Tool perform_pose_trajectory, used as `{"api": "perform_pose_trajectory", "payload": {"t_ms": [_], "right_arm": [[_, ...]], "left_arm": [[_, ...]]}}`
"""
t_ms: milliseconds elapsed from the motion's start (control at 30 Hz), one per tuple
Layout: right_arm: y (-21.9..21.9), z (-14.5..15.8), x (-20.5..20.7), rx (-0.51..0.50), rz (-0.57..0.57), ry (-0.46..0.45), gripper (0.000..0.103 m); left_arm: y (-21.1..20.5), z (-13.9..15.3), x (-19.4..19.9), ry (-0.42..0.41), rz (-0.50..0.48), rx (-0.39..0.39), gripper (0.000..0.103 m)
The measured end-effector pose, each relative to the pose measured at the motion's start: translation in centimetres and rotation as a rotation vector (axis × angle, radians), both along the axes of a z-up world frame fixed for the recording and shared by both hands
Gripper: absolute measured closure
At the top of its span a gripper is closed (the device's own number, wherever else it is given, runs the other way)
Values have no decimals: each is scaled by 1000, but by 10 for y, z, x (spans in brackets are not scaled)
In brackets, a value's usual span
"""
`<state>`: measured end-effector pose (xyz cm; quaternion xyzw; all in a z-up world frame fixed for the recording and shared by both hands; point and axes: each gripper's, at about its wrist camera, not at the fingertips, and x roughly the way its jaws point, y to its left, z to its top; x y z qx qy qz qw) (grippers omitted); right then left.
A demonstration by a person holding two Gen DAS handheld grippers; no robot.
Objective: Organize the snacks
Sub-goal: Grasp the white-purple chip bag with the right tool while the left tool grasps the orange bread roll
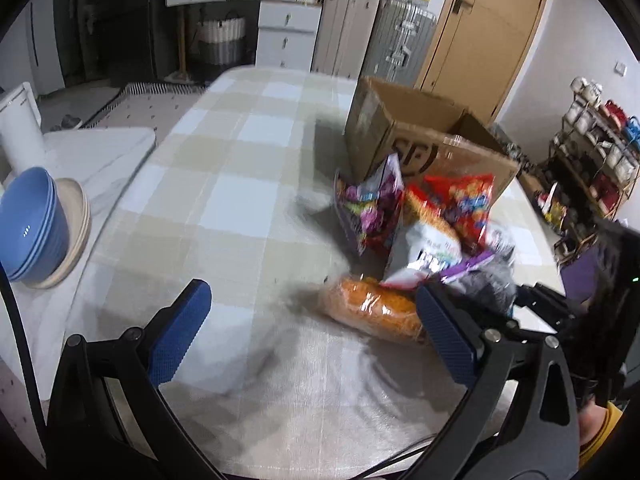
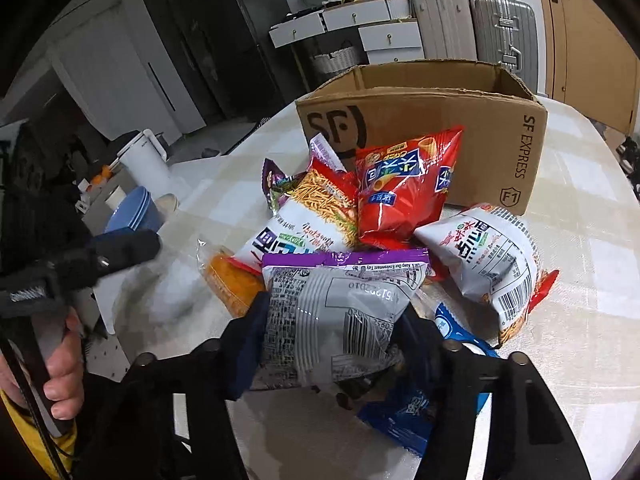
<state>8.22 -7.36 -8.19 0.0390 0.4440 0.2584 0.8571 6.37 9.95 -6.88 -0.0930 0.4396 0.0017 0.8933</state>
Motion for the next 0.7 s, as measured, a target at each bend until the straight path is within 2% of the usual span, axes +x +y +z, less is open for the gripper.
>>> {"api": "perform_pose_trajectory", "payload": {"t_ms": [267, 333, 433, 600, 700], "right_arm": [[-7, 13, -15, 32, 15, -42, 48], [-15, 16, -15, 84, -3, -30, 48], [-31, 24, -21, 127, -33, -45, 48], [-51, 35, -34, 173, -61, -65, 48], [-57, 39, -40, 175, -67, -81, 48]], "left_arm": [[-2, -26, 5, 91, 21, -38, 1], [-2, -35, 6, 123, 61, -48, 2], [-1, -43, 6, 145, 78, -149, 2], [-16, -58, 15, 181, 122, -228, 2], [-30, -68, 24, 219, 161, -190, 2]]}}
